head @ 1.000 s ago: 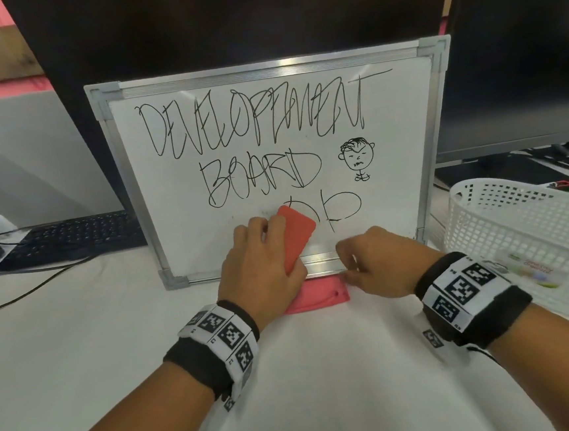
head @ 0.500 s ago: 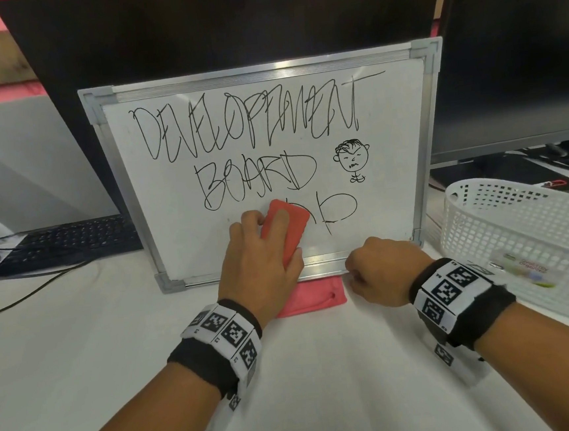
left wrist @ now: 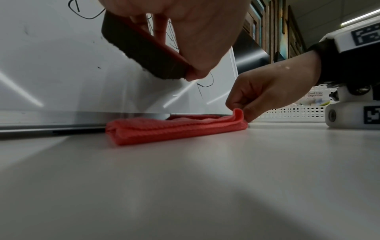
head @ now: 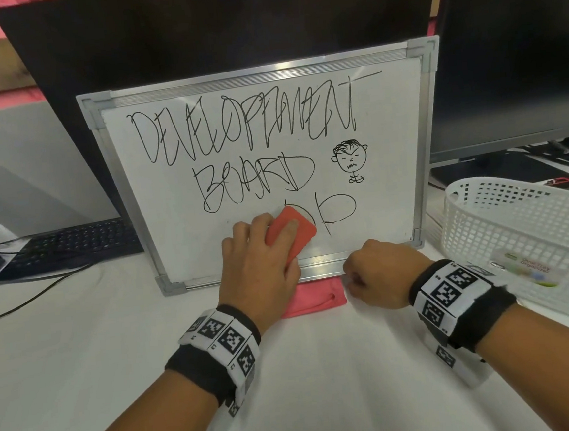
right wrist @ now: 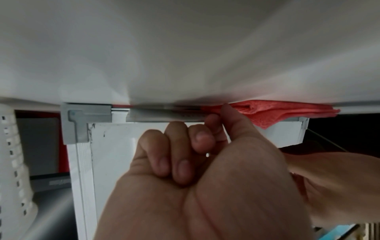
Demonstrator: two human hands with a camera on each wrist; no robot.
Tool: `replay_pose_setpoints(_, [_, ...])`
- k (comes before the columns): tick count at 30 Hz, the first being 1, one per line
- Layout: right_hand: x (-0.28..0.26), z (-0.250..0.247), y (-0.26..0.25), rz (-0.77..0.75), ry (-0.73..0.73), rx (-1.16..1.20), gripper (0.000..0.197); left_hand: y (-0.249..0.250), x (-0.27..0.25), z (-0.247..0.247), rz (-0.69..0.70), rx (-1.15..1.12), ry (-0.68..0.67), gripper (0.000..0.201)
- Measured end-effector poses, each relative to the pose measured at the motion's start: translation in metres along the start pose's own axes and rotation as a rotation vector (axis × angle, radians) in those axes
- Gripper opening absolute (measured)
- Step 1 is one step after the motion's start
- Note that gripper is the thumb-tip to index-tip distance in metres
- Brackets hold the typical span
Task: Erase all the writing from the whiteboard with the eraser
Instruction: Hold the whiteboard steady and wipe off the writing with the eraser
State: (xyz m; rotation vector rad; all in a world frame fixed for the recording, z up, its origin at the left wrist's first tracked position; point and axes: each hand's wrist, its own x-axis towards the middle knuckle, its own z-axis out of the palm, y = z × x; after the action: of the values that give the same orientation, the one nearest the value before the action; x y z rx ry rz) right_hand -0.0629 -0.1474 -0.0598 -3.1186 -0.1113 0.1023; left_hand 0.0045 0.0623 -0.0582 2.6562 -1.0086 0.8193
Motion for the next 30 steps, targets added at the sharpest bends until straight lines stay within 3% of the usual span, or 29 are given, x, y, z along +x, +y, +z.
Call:
replay_pose_setpoints(4, [0.001, 0.001, 0.000, -0.010, 0.014, 0.017, 0.025, -0.004, 0.004, -0.002, -0.001, 0.026, 0.041, 0.053])
replay_pose_setpoints(8, [0.000, 0.002, 0.000, -0.007, 0.014, 0.015, 0.023, -0.005, -0.001, 0.003, 0.080, 0.041, -0.010, 0.055])
replay_pose_setpoints(14, [0.000, 0.001, 0.000, -0.018, 0.023, 0.032, 0.022, -0.015, 0.006, 0.001, -0.015, 0.030, 0.072, 0.060])
replay_pose_setpoints(18, [0.000, 0.001, 0.000, -0.011, 0.028, 0.032, 0.024, -0.017, 0.001, 0.005, 0.090, 0.020, 0.059, 0.057])
replay_pose_setpoints(22, [0.000, 0.001, -0.001, -0.017, 0.037, 0.047, 0.030, -0.027, 0.008, 0.002, 0.005, 0.025, 0.126, 0.063])
replay_pose_setpoints(27, [-0.001, 0.001, -0.001, -0.007, 0.022, 0.064, 0.035, -0.033, 0.003, 0.006, 0.161, 0.016, 0.060, 0.050])
replay_pose_setpoints(30, [0.000, 0.000, -0.001, -0.009, 0.029, 0.064, 0.033, -0.037, 0.004, 0.004, 0.073, 0.027, 0.105, 0.055])
